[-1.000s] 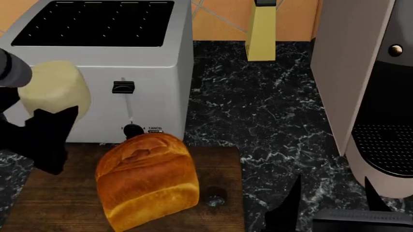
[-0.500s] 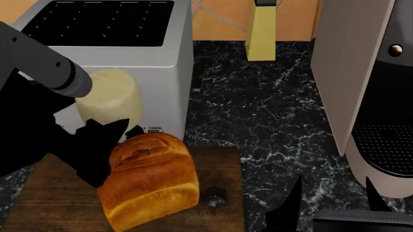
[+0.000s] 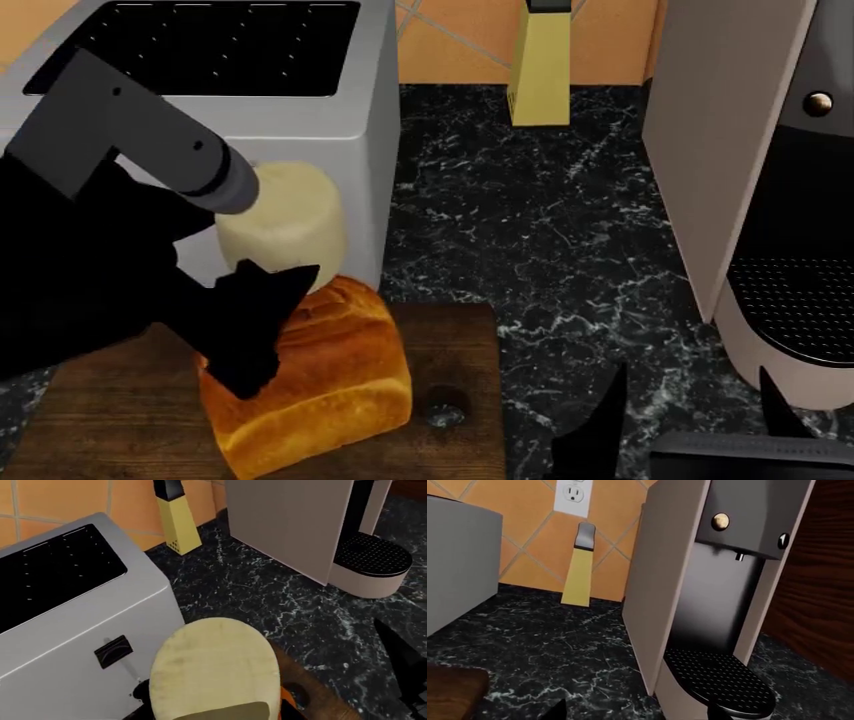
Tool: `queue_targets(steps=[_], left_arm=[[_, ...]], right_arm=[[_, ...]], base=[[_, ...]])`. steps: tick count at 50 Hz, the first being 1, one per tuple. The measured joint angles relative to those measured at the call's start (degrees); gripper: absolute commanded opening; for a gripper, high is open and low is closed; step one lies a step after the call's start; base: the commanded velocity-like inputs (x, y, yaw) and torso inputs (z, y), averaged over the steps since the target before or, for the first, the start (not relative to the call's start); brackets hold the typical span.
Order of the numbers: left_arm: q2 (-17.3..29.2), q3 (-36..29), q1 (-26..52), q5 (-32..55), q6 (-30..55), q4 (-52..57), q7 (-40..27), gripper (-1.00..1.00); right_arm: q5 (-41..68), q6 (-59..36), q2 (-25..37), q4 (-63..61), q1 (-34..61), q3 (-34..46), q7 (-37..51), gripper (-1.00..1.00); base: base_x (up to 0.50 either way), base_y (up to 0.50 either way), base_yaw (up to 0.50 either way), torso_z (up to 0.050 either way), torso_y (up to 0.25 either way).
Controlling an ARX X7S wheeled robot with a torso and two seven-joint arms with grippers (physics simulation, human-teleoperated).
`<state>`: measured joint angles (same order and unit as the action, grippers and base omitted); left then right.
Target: Pick up the wedge of cheese and place it on the slice of bread to prepare a simple cheese on bread dish.
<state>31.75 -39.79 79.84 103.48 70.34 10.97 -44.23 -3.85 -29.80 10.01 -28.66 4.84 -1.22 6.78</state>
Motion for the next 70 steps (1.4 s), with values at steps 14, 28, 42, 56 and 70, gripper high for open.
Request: queue_targets(steps=[14, 28, 42, 56, 70], left_arm=[[-0.26, -0.94, -0.35, -0.69, -0.14, -0.47, 1.19, -1.0], [0.18, -1.55, -1.09, -2.12, -0.63, -0.83, 2.21, -1.0], [0.65, -2.03, -2.29, -2.64, -1.31, -0.61, 2.57, -1.0], [1.02, -2.57, -3.15, -3.19, -1.81, -0.67, 2.99, -1.0], [1.18, -2.94, -3.44, -3.43, -2.18, -0.6, 3.22, -1.0]], right_arm=[[0.48, 0.18, 0.42, 0.38, 0.04, 0.29, 0.51, 1.0], [1.05, 0.53, 0.78, 0.47, -0.03, 0.46, 1.0, 1.0], [1.5, 0.34, 1.14, 0.34, 0.01, 0.69, 1.44, 1.0], [1.9, 0.21, 1.49, 0.48, 0.14, 0.98, 1.88, 1.0], [2.32, 0.16, 1.85, 0.45, 0.15, 1.19, 2.29, 1.0]], base=[[0.0, 0.0, 0.0, 0.0, 0.001], [0.0, 0.0, 0.0, 0.0, 0.001], [0.0, 0.0, 0.0, 0.0, 0.001], [0.0, 0.0, 0.0, 0.0, 0.001], [0.0, 0.0, 0.0, 0.001, 0.001]])
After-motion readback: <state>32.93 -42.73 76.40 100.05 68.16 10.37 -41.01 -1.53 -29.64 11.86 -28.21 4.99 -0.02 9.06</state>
